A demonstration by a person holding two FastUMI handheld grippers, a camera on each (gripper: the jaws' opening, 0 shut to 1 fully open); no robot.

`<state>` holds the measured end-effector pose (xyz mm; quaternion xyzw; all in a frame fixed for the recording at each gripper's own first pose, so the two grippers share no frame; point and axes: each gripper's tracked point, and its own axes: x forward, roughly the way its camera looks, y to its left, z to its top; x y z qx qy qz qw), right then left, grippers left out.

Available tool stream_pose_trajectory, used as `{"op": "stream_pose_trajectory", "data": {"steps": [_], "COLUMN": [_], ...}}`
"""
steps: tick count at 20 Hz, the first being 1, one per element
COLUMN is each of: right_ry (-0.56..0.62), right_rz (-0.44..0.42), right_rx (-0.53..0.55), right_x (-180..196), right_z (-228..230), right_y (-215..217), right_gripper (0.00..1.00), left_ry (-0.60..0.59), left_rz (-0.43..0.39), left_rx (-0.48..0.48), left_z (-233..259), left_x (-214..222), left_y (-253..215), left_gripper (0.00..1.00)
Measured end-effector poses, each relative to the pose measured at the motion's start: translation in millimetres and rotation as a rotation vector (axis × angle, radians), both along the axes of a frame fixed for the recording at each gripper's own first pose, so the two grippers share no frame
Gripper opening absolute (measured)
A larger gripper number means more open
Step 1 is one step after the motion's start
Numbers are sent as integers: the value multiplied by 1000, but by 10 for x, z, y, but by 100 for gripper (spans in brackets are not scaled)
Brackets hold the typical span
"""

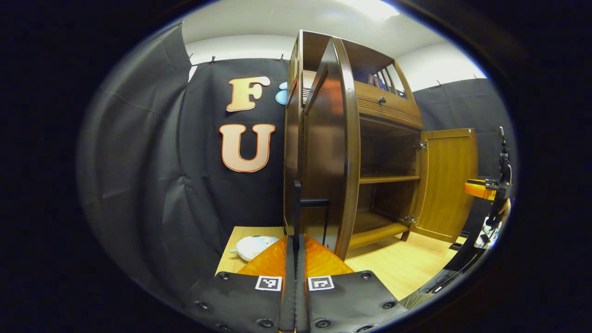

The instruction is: Open the right door of the double-door shoe cabinet with the right hand, and open the left door with the left hand.

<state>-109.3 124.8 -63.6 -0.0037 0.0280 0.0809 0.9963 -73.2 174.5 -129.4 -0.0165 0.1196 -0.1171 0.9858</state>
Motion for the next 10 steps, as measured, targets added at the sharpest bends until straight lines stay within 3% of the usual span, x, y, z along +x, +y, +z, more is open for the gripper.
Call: {"op": "stream_pose_trajectory", "data": {"steps": [2, 5, 6, 10], "right_ry": [-2, -7, -6, -5], "right_rz": [3, 1, 0, 1], "right_rx": [3, 4, 6, 5], "right_x": [-4, -14, -18, -15], "right_z": [4, 23, 25, 55], "right_y": [18, -9, -20, -56], "right_gripper": [92, 92, 98, 92], "left_ry": [-7, -24, -35, -53], "left_rz": [37, 84, 95, 122], "left_rx": [9, -2, 2, 13], "left_z": [66, 255, 322, 516], "left_x": [-101, -258, -295, -425], "left_y": [74, 79, 55, -132], "left_gripper": [6, 6, 7, 10]}}
